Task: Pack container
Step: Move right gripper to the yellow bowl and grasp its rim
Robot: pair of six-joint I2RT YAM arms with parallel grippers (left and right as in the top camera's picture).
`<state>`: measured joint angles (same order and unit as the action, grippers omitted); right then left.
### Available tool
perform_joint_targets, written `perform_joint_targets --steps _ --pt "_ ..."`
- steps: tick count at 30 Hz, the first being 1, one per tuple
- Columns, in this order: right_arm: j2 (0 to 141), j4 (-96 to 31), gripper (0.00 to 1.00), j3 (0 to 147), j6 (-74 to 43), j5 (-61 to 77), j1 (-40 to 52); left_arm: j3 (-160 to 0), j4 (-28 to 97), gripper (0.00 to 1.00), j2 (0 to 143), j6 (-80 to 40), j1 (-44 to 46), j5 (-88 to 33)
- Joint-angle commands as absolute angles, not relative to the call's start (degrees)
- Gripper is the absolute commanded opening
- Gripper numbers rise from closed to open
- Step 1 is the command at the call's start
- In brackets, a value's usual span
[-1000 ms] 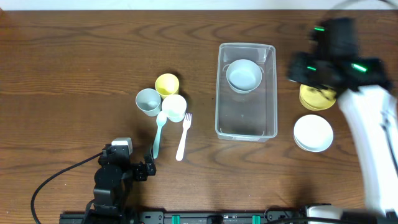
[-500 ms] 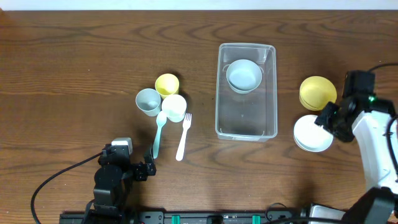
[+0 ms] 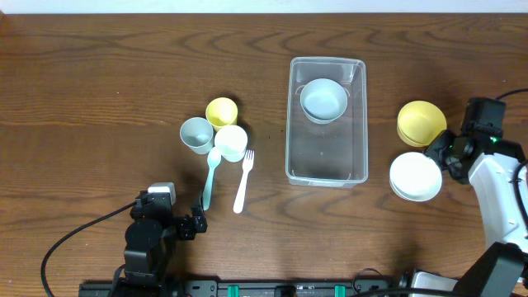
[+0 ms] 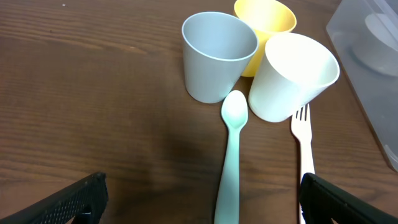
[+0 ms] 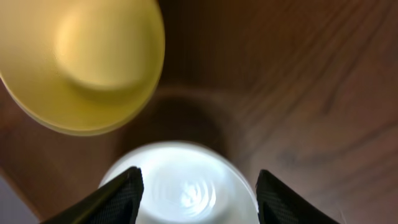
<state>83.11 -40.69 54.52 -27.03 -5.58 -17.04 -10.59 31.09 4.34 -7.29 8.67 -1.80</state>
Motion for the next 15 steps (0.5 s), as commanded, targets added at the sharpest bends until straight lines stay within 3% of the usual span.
perform_joint_targets --steps 1,15 --pt "85.1 -38.8 0.59 54.9 -28.7 -5.1 -18.2 -10.7 31.0 0.98 4.0 -7.4 8.4 -2.4" --pt "106.2 -38.2 0.58 68.8 -28.0 4.8 -18.2 -10.7 31.0 0.98 4.0 -7.4 8.4 -2.4"
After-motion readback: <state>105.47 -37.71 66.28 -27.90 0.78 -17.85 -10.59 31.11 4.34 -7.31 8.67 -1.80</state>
